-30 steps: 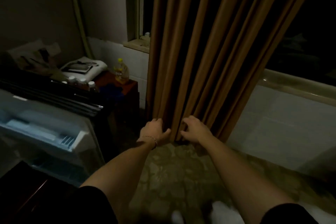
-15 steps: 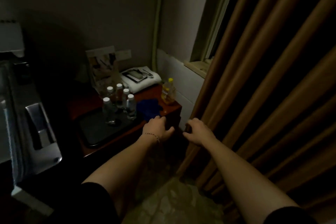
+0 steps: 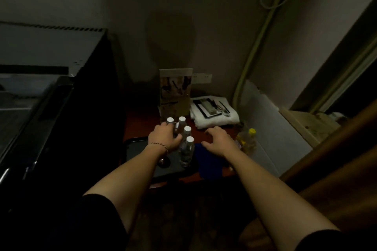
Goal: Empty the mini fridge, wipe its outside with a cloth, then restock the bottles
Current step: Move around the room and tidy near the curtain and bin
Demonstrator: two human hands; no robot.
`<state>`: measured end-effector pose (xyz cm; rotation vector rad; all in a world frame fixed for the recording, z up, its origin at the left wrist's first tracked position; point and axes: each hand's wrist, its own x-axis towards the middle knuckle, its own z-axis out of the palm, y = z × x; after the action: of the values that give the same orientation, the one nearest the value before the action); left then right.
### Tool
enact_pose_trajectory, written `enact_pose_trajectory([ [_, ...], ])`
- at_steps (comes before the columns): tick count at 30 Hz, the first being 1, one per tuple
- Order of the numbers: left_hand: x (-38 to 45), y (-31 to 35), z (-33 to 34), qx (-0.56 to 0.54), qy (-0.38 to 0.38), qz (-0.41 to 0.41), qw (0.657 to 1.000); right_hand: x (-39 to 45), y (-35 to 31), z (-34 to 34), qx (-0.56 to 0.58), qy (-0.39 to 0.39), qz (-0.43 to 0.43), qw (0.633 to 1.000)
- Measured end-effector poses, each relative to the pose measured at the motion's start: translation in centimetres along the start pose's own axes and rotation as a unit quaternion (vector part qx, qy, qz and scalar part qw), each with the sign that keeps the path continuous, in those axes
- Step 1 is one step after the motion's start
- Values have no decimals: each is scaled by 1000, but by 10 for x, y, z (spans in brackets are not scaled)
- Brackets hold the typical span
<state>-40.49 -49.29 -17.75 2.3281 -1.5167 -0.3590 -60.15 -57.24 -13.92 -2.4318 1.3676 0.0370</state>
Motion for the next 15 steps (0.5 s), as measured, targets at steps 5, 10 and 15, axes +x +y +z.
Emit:
enact_pose_trajectory([
  [5,37,-22,-11,10,26,-59,998,58,-8,0,9,-21,-56,998],
  [10,76,-28,-7,14,19,-93,995,116,-9,-2,-9,-36,-98,994],
  [15,116,-23,-1,13,16,-127,992,177,-3,-9,-29,-60,-147,987],
])
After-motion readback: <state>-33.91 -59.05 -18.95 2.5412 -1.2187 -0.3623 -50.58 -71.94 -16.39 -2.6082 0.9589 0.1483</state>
